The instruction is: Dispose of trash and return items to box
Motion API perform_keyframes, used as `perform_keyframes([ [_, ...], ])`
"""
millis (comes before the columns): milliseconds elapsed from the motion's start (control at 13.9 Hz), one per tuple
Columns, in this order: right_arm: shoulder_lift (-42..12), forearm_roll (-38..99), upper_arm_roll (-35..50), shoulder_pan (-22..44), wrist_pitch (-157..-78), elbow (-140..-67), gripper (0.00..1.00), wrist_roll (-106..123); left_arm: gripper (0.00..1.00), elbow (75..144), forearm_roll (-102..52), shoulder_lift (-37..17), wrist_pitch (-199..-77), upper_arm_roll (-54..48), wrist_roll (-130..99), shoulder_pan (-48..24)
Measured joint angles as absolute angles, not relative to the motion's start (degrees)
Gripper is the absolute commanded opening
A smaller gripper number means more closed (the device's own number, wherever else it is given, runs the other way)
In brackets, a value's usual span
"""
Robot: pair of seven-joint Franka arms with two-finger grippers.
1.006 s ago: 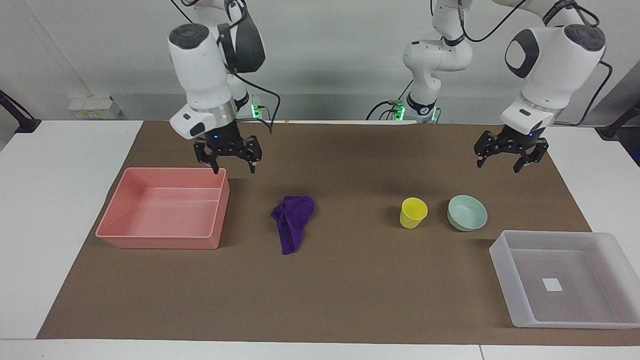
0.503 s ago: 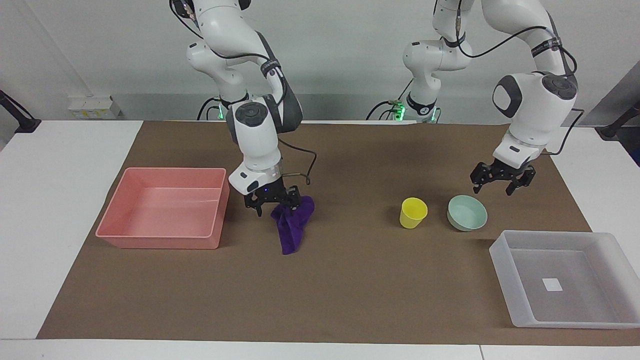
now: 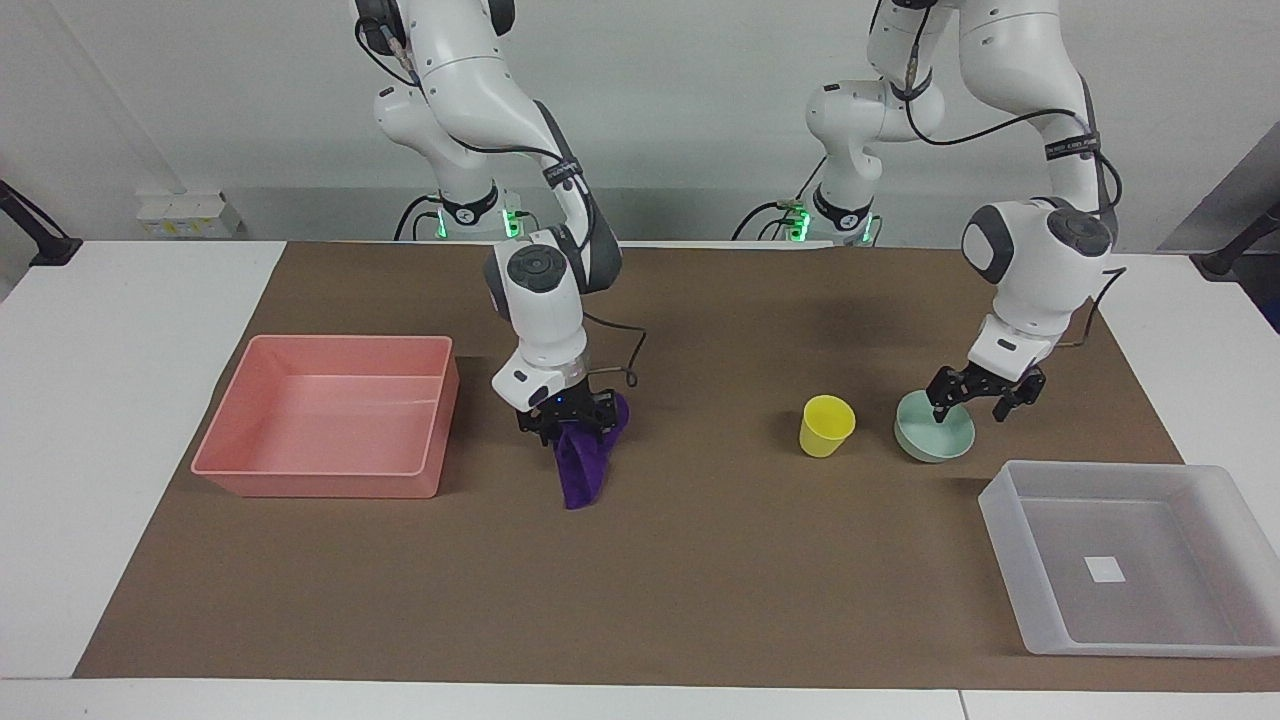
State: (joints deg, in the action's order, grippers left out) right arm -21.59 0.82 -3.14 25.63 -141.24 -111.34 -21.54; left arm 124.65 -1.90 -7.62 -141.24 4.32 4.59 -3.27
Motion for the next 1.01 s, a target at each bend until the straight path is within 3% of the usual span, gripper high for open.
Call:
perform_keyframes([
  [72,-21.6,0.9,-3.1,25.6,-141.2,-111.5,0.0,-21.7,1.0,124.7,-2.5,-8.5,-141.8,4.3,4.5,-3.3],
  [144,-21.6,0.9,-3.2,25.6,-141.2,-111.6,0.0,-22.3,0.87,124.7,-3.1,-9.2,-142.2,4.3,4.5,-3.3],
  [287,-21.5,0.9,-3.1,25.6,-141.2,-111.6,0.0,-24.8,0.0,124.7,-3.7,-10.0,-142.3,4.3,4.4,-3.3],
  [647,-19.2,0.9,-3.1,25.7,-139.1,-110.7,0.0,-27.6,0.0,124.9,-3.8,-10.1,-142.0,4.3,4.2,-3.1],
  [1006,-10.5,0.8,-3.2,25.7,-125.8,-105.1,0.0,-32.5,0.0,122.3,-4.3,-6.2,-136.4,4.2,4.2,-3.1],
])
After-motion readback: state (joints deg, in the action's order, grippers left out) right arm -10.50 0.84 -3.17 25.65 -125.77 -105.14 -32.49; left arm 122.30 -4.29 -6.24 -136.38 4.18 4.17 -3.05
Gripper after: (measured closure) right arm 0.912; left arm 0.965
